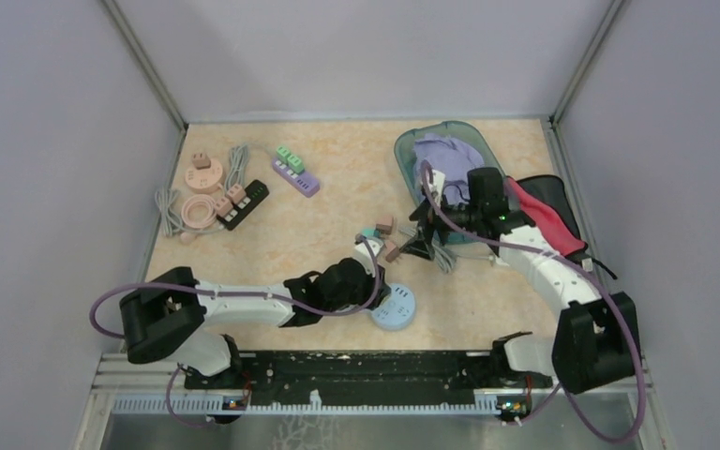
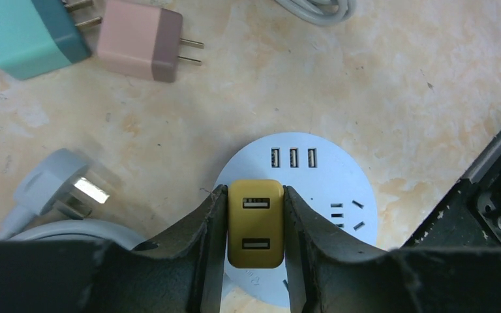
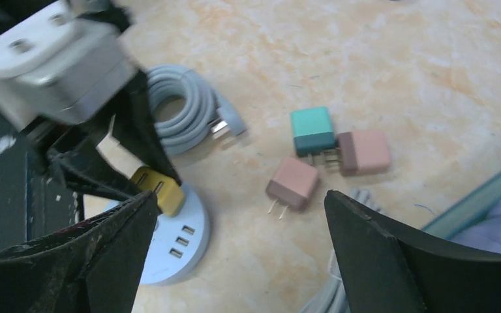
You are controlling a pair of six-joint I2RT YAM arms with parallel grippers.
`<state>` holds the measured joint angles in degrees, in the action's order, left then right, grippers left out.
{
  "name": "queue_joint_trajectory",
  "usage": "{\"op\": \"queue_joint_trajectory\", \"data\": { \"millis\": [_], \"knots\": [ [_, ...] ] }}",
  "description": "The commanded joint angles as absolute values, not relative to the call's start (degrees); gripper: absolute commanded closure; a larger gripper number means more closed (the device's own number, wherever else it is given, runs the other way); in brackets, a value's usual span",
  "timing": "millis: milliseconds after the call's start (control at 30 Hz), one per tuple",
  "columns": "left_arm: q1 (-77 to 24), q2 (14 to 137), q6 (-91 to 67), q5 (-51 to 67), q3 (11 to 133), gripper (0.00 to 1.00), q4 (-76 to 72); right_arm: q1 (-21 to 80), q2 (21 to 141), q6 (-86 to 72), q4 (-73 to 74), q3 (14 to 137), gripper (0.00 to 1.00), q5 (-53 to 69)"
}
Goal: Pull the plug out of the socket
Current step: Place the plug at the center of the board, then remove the plug from the socket.
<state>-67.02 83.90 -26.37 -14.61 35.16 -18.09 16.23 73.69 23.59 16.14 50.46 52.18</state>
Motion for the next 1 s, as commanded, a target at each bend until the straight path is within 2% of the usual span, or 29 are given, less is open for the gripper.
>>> {"op": "queue_joint_trajectory", "data": {
  "millis": [0, 67, 167, 400, 567, 667, 767, 867, 967],
  "knots": [
    [-67.1, 85.9, -25.4, -10.3, 36.1, 0.51, -15.1, 16.7, 65.6, 38.4, 15.2, 42.7, 0.01, 64.5],
    [-67.0, 84.6, -25.0, -10.0, 35.8, 0.39, -15.3, 16.7, 62.4, 46.4, 16.0, 39.0, 0.01, 66.9],
    [-67.1, 82.2, -24.2, -9.3, 34.6, 0.27, -16.0, 16.7, 62.4, 57.5, 23.3, 38.7, 0.01, 70.3],
    [-67.0, 73.3, -20.7, -7.2, 28.9, 0.18, -19.2, 17.7, 65.0, 67.8, 31.0, 39.7, 0.01, 70.8],
    [-67.0, 65.0, -17.5, -8.0, 23.4, 0.16, -19.2, 21.3, 66.1, 68.9, 29.5, 39.8, 0.03, 66.7],
    [-67.1, 59.6, -17.1, -10.7, 20.4, 0.21, -17.5, 24.8, 68.2, 69.2, 28.4, 40.8, 0.06, 63.3],
    [-67.0, 54.6, -17.9, -11.5, 16.8, 0.26, -17.0, 28.2, 72.2, 69.5, 28.7, 43.5, 0.13, 60.8],
    [-67.0, 50.3, -19.0, -10.2, 12.7, 0.27, -19.9, 31.0, 76.3, 70.5, 31.8, 48.1, 0.22, 58.6],
    [-67.0, 46.9, -19.7, -9.1, 8.3, 0.27, -24.2, 34.5, 79.4, 71.5, 32.9, 50.1, 0.27, 55.5]
  ]
}}
